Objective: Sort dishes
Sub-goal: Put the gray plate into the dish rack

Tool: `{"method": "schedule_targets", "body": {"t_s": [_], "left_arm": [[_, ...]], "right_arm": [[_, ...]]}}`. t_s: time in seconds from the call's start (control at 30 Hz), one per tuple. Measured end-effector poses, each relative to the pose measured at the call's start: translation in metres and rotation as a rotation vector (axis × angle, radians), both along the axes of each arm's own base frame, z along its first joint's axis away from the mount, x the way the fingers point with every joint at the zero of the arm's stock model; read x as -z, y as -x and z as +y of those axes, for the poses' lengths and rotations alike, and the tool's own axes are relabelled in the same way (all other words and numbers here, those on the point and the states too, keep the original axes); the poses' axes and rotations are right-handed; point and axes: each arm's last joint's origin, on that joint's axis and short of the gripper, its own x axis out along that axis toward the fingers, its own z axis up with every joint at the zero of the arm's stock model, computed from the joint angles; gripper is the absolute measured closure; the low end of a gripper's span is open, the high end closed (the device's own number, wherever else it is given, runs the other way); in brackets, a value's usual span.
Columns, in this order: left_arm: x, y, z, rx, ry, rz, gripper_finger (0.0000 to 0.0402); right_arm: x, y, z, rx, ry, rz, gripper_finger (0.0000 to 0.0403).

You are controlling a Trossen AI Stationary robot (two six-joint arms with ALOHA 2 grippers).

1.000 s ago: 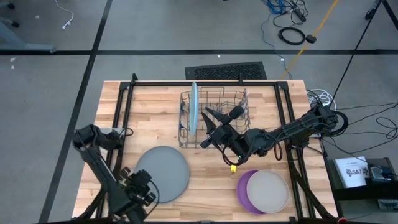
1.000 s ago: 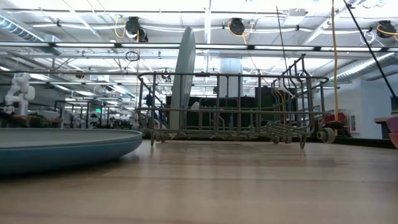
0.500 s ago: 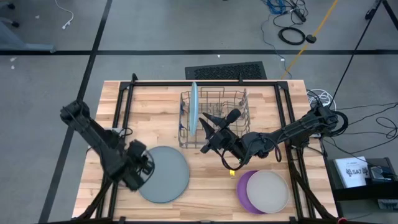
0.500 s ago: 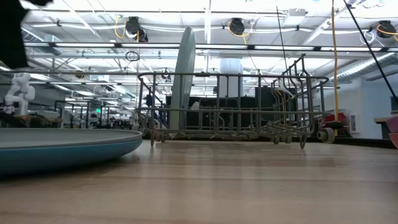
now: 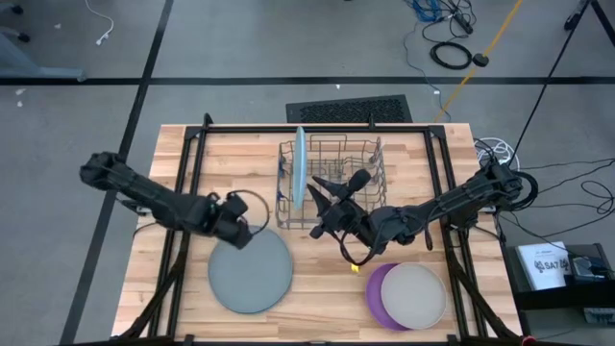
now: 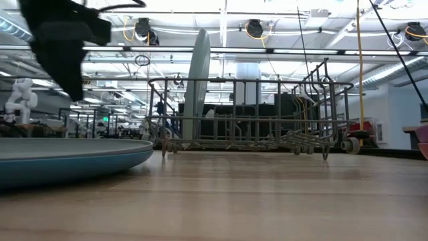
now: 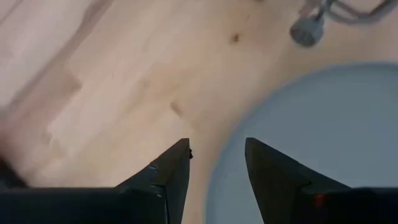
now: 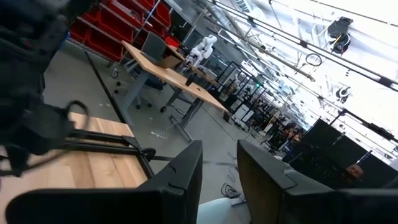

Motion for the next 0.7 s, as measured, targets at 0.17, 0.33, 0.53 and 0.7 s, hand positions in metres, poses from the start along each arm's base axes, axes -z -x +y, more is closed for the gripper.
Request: {"method": "schedule_targets", "body": {"t_s": [0.17,0.33,0.53,0.7], "left_arm": [[0.005,-0.021,0.020,0.097,0.059,-0.003,0.0246],[0.023,-0.035,0.036,0.178,0.112,0.104,0.0246],[0.046,-0.051,0.040,0.337,0.197,0.170,0.0246],[0.051,-0.055,0.038,0.434,0.206,0.188,0.0246]], "right_arm": [[0.001,0.000,0.000,-0.001,-0.010,-0.002,0.0307],[0.002,0.000,0.000,0.003,-0.006,0.012,0.0307],[0.004,-0.001,0.000,0.003,0.000,0.030,0.0307],[0.005,-0.001,0.000,0.003,0.005,0.042,0.0307]]}}
